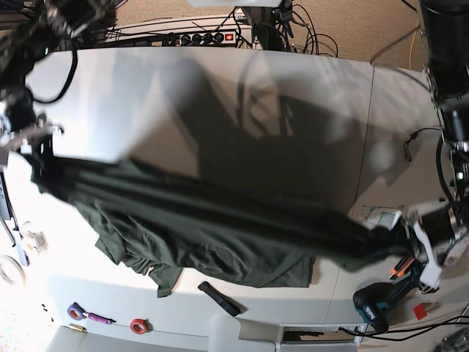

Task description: Layout the t-shirt on the table in an organized manner, then fold the t-shirt properly

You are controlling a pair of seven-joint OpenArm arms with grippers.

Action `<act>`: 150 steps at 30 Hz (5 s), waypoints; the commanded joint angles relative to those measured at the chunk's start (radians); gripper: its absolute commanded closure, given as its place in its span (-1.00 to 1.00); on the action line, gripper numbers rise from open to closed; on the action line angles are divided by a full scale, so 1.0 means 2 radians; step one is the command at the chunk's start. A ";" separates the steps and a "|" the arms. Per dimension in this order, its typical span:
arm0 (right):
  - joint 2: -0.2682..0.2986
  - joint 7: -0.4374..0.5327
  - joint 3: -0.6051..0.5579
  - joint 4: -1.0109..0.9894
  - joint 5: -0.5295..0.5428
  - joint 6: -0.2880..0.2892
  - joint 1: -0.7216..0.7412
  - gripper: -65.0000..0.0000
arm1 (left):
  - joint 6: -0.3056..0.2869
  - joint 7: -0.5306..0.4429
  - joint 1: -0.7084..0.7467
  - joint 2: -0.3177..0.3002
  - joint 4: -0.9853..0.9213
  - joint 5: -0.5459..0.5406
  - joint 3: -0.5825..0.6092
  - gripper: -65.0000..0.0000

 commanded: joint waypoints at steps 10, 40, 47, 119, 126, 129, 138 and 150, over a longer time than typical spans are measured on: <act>-0.023 -0.013 0.074 0.009 0.085 0.010 -0.109 1.00 | -0.002 0.013 0.131 -0.015 0.040 -0.015 -0.038 1.00; 0.092 0.186 -0.242 -0.234 -0.288 -0.046 0.457 1.00 | 0.024 -0.230 -0.365 -0.010 0.086 0.215 0.140 1.00; 0.112 0.111 -0.240 -0.257 -0.167 0.022 0.530 1.00 | -0.002 -0.170 -0.366 -0.010 0.086 0.129 0.120 1.00; -0.012 0.038 0.039 -0.022 -0.039 0.010 -0.185 1.00 | -0.002 -0.011 0.396 0.038 0.188 -0.015 -0.072 1.00; -0.010 0.026 0.029 -0.022 -0.048 0.010 -0.142 1.00 | -0.002 -0.011 0.347 0.038 0.217 -0.015 -0.072 1.00; -0.010 0.027 0.008 -0.022 -0.086 0.008 -0.123 1.00 | -0.002 -0.020 0.328 0.040 0.216 -0.015 -0.071 1.00; -0.011 0.067 -0.093 -0.022 -0.262 -0.036 -0.109 1.00 | -0.002 -0.032 0.333 0.047 0.216 0.006 -0.069 1.00; -0.011 0.058 -0.057 -0.022 -0.281 -0.037 -0.136 1.00 | -0.002 0.039 0.348 0.044 0.216 -0.015 -0.070 1.00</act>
